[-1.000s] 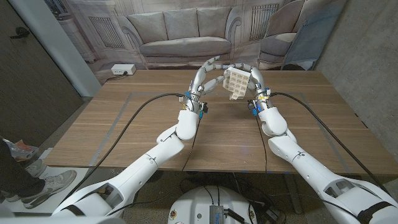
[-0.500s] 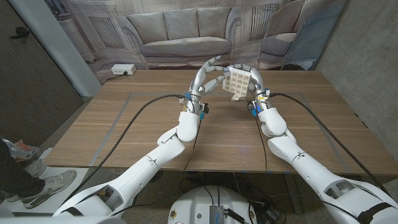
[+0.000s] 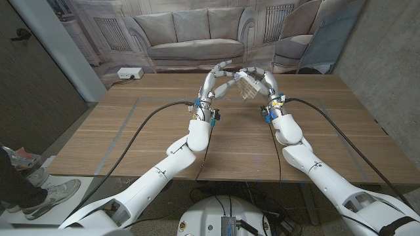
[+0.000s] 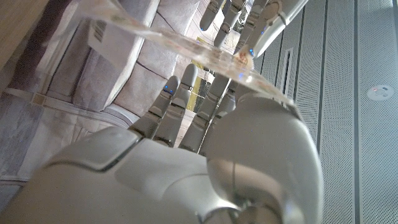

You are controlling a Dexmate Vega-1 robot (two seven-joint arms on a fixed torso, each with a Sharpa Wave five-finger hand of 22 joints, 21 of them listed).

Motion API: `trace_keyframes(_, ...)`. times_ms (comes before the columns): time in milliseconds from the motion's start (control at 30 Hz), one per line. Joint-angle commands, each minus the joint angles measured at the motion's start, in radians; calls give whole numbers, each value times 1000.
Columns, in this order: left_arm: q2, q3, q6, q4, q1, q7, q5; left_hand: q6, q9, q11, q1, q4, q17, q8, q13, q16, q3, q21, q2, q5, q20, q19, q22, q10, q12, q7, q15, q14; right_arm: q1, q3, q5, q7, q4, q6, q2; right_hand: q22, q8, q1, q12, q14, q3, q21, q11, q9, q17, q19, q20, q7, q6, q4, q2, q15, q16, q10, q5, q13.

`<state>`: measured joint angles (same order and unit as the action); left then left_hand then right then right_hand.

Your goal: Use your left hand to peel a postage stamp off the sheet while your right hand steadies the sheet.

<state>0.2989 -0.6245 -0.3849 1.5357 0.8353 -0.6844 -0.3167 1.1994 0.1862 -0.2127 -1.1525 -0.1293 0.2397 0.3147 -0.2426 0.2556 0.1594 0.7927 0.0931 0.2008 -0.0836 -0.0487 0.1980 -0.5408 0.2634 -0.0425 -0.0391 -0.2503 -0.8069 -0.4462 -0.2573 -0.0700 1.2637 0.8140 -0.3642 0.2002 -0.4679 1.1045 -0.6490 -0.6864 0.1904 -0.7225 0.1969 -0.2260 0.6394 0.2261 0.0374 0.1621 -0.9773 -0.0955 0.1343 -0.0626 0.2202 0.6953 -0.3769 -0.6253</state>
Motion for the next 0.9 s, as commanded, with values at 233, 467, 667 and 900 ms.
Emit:
trace_keyframes(233, -5, -2, -3, -3, 5, -68, -51, 18, 29, 0, -13, 0, 12, 18, -8, 6, 21, 10, 31, -7, 14, -4, 1, -5, 5, 40, -100, -1, -7, 6, 17, -21, 6, 3, 6, -1, -28, 2, -4, -11, 6, -10, 4, -268, 1, -6, 96, -47, -66, -4, 10, -174, 1, 10, -6, -1)
trace_keyframes(467, -10, -2, -8, -7, 14, -119, -86, 22, 40, -1, -17, -1, 16, 27, -11, 4, 25, 13, 34, -8, 21, -5, 1, -7, 7, 46, -105, 1, -2, 11, 13, -32, -3, -1, 13, -1, -28, 1, -3, -12, 6, -11, 4, -267, 1, -8, 96, -48, -68, -5, 10, -175, 0, 9, -7, 1)
trace_keyframes(667, -7, -2, -22, -13, 19, -133, -85, 22, 45, -1, -21, -2, 17, 32, -14, 3, 28, 15, 34, -9, 26, -6, 1, -13, 10, 50, -107, 1, 6, 8, 3, -22, -15, 5, 14, -1, -28, 1, -4, -11, 7, -12, 4, -270, 0, -8, 95, -49, -67, -5, 10, -175, -1, 10, -7, 0)
trace_keyframes(900, -3, -9, -38, -35, 7, -175, -132, 21, 53, -1, -24, -3, 19, 37, -17, 3, 31, 17, 33, -10, 32, -6, 0, -20, 15, 52, -110, -1, 13, 6, 6, -22, -18, 0, 14, -1, -27, 1, -4, -12, 7, -13, 4, -270, 0, -10, 97, -47, -66, -6, 10, -174, -1, 10, -8, 0)
